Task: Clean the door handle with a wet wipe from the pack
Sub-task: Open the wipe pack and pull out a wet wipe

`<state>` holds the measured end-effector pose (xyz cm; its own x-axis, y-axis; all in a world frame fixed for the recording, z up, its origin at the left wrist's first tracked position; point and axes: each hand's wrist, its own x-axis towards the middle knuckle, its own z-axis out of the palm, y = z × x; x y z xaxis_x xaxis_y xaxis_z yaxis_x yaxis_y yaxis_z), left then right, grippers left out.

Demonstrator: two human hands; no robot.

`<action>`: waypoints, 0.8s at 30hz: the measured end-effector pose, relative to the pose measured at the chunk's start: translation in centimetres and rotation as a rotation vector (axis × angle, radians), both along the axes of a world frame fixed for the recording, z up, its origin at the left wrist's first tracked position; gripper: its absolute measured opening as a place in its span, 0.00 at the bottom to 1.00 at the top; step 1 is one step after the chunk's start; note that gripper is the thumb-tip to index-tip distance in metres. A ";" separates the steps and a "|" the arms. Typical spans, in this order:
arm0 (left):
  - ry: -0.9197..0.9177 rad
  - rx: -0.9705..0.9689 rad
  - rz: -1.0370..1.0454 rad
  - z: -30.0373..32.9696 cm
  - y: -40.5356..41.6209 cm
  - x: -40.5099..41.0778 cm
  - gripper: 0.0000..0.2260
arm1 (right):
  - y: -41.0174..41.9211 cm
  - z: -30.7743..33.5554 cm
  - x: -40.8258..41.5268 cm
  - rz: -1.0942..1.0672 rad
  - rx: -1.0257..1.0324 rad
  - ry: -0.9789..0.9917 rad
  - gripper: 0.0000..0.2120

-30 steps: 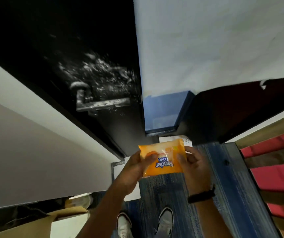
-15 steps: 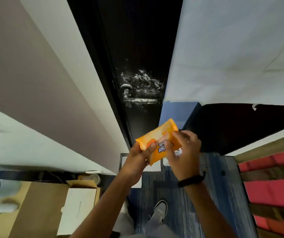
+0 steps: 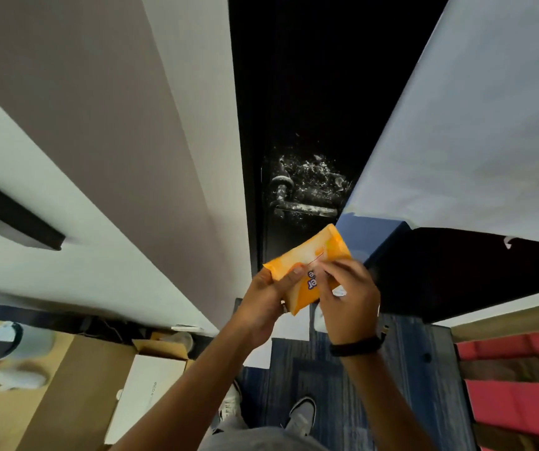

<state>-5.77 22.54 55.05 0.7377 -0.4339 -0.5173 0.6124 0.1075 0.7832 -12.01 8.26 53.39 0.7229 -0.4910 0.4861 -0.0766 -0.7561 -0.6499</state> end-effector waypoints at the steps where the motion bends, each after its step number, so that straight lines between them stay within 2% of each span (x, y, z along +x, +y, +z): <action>1: 0.004 -0.005 -0.004 0.1 0.0 0.2 0.20 | 0.1 -0.1 0.2 0.001 -0.014 -0.005 0.08; 7: 0.128 0.005 -0.027 0.9 0.3 1.4 0.17 | 1.1 -0.2 1.0 0.022 -0.054 -0.001 0.09; 10: 0.228 -0.053 -0.078 1.1 1.0 2.3 0.14 | 1.0 -0.6 1.2 0.055 -0.074 0.000 0.08; 14: 0.489 -0.382 -0.247 -0.1 3.3 3.8 0.35 | 0.2 -0.5 1.5 0.147 -0.092 -0.016 0.08; 16: 0.566 -0.478 -0.336 -0.5 3.7 4.0 0.39 | 0.2 -0.6 1.6 0.214 -0.110 0.002 0.07; 19: 0.502 -0.398 -0.333 -0.8 2.9 3.8 0.33 | 0.7 -1.0 2.2 0.287 -0.129 0.056 0.05; 22: 0.434 -0.279 -0.226 -0.1 1.8 3.5 0.24 | 1.5 -1.4 2.5 0.258 -0.153 0.091 0.07; 24: 0.418 -0.229 -0.147 0.1 1.4 3.4 0.22 | 2.0 -1.4 2.6 0.234 -0.197 0.090 0.09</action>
<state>-2.38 23.95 55.16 0.4105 -0.6547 -0.6347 0.8903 0.1373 0.4342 -9.41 10.25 51.99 0.8497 -0.2094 0.4839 0.0633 -0.8706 -0.4879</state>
